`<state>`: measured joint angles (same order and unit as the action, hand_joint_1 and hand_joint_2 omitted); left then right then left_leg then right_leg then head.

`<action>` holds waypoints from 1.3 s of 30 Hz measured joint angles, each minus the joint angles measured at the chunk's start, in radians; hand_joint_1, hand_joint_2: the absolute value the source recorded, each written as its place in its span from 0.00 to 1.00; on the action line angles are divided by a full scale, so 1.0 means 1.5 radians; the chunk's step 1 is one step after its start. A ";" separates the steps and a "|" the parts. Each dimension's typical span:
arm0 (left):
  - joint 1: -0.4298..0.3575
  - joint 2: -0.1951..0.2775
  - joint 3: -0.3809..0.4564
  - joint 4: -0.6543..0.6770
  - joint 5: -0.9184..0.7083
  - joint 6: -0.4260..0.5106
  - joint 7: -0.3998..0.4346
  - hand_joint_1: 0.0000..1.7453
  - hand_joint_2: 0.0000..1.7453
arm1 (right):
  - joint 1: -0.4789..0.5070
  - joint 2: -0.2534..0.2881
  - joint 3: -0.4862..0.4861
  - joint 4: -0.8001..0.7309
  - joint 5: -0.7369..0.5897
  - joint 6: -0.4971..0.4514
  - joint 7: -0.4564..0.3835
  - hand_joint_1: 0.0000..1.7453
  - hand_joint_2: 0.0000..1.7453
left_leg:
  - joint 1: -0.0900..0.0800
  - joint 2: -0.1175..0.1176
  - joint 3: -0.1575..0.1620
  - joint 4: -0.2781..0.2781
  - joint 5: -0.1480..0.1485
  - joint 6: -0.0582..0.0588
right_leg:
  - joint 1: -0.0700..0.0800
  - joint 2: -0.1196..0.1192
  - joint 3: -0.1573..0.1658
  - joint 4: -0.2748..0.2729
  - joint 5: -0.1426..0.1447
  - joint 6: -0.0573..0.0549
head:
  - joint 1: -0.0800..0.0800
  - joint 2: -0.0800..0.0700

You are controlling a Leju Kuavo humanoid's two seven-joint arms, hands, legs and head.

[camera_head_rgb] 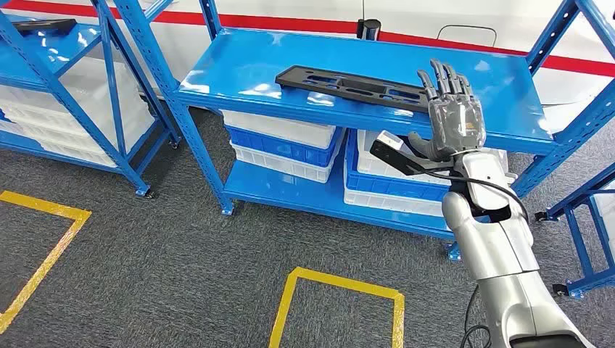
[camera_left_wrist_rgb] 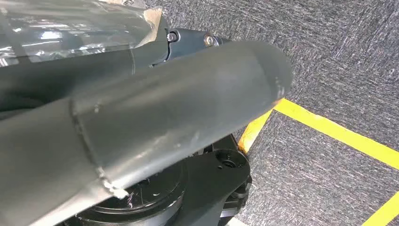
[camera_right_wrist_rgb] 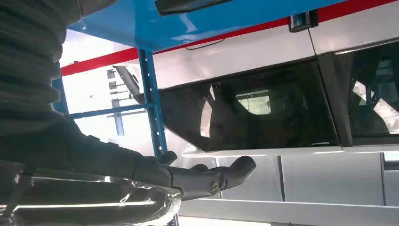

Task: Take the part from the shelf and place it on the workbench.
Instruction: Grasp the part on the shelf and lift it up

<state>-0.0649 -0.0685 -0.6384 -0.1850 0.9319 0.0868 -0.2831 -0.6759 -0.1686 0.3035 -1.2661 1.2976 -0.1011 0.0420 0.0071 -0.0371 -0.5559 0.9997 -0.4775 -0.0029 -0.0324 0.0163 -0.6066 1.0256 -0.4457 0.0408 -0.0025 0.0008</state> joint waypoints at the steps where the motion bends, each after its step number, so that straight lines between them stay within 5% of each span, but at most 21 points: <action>1: 0.000 0.000 0.000 0.000 0.000 0.000 0.000 0.00 0.00 | 0.000 -0.001 0.000 0.000 0.000 0.000 0.000 0.00 1.00 | 0.000 0.000 0.000 0.000 0.000 0.000 | 0.000 0.000 0.000 0.000 0.000 0.000 | 0.000 0.000; 32: 0.000 0.000 -0.001 0.000 -0.006 -0.002 0.003 0.00 0.00 | -0.006 -0.022 0.001 0.002 -0.013 -0.008 0.002 0.00 1.00 | -0.001 0.000 -0.003 0.005 -0.003 0.003 | -0.005 0.000 0.001 -0.003 0.001 0.002 | 0.000 0.000; 36: -0.002 0.000 -0.002 0.000 -0.006 -0.004 0.002 0.00 0.00 | -0.006 -0.024 0.001 0.001 -0.013 -0.009 0.006 0.00 1.00 | 0.003 0.008 0.015 -0.029 0.016 0.026 | -0.010 -0.003 0.008 -0.019 0.007 0.014 | -0.002 0.000; 39: -0.003 -0.003 -0.003 0.000 -0.007 -0.006 0.002 0.00 0.00 | -0.006 -0.028 0.000 0.001 -0.013 -0.009 0.010 0.00 1.00 | 0.008 0.011 0.029 -0.054 0.029 0.034 | -0.008 -0.006 -0.036 0.071 -0.033 0.004 | 0.003 0.000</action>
<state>-0.0692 -0.0734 -0.6422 -0.1846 0.9220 0.0779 -0.2800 -0.6847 -0.2099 0.3034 -1.2640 1.2784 -0.1148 0.0568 0.0198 -0.0198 -0.5124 0.9191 -0.4347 0.0484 -0.0440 0.0070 -0.6614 1.1315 -0.4953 0.0474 0.0017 0.0008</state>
